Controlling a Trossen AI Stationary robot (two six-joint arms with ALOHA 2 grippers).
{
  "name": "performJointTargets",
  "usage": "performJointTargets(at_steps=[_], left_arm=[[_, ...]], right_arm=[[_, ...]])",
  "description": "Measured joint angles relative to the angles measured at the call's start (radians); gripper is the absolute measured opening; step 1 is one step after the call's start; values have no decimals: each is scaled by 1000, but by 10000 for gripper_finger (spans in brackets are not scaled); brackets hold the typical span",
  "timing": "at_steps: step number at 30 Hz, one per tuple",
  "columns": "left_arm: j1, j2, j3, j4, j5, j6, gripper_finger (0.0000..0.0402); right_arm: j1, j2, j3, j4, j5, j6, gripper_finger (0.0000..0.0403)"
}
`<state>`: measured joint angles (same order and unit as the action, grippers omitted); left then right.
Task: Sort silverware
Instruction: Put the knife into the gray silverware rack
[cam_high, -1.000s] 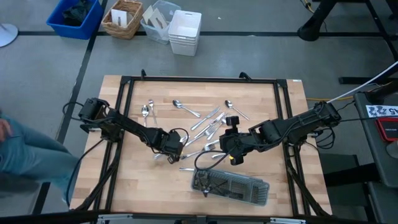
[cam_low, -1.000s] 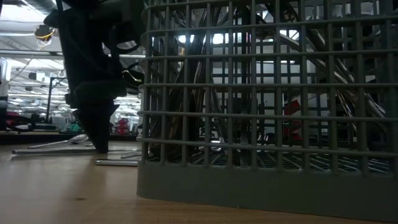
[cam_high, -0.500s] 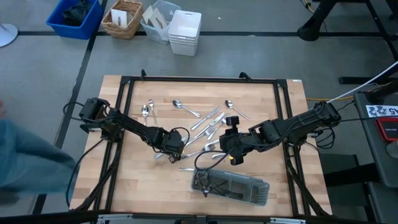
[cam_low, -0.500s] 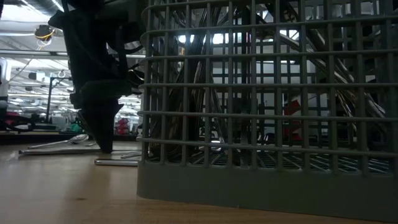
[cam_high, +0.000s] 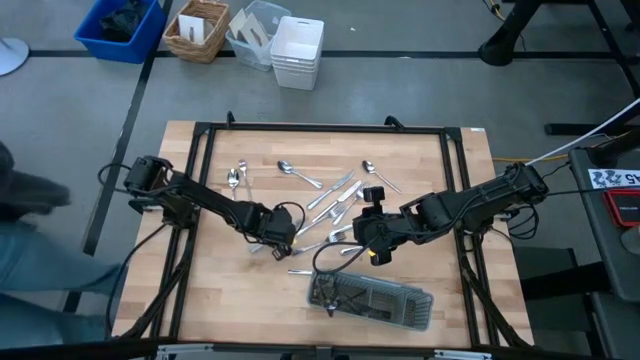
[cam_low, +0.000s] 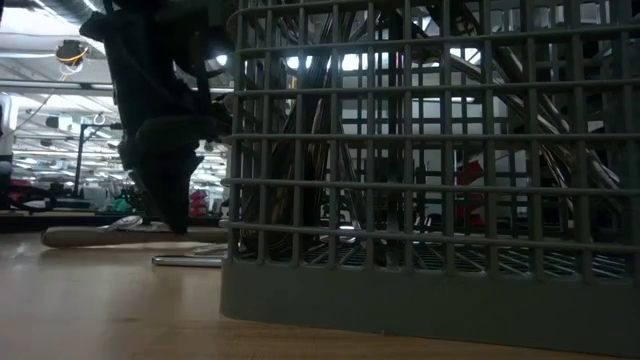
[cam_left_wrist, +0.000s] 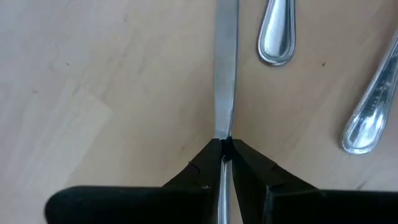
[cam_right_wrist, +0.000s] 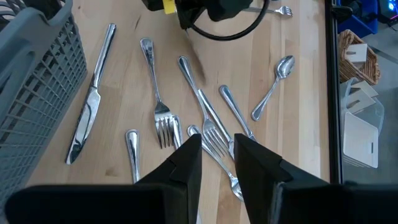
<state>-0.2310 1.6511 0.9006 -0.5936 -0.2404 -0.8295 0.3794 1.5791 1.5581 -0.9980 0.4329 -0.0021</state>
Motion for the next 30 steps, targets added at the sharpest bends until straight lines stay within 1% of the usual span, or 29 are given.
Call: performJointTargets(at_steps=[4,8,15,18,21,26,30], left_arm=[[0,-44,0,0,1,0,16],[0,-58,0,-1,2,0,1],[-11,-58,0,3,9,3,16],[-12,-58,-1,4,8,56,29],[-13,-53,-12,6,9,98,53],[-10,-43,-27,4,9,96,96],[-9,-43,-27,15,9,95,114]], right_arm=[[0,0,0,0,0,0,95],[0,0,0,0,0,0,95],[0,0,0,0,0,0,95],[0,0,0,0,0,0,95],[0,0,0,0,0,0,95],[0,0,0,0,0,0,95],[0,0,0,1,0,0,95]])
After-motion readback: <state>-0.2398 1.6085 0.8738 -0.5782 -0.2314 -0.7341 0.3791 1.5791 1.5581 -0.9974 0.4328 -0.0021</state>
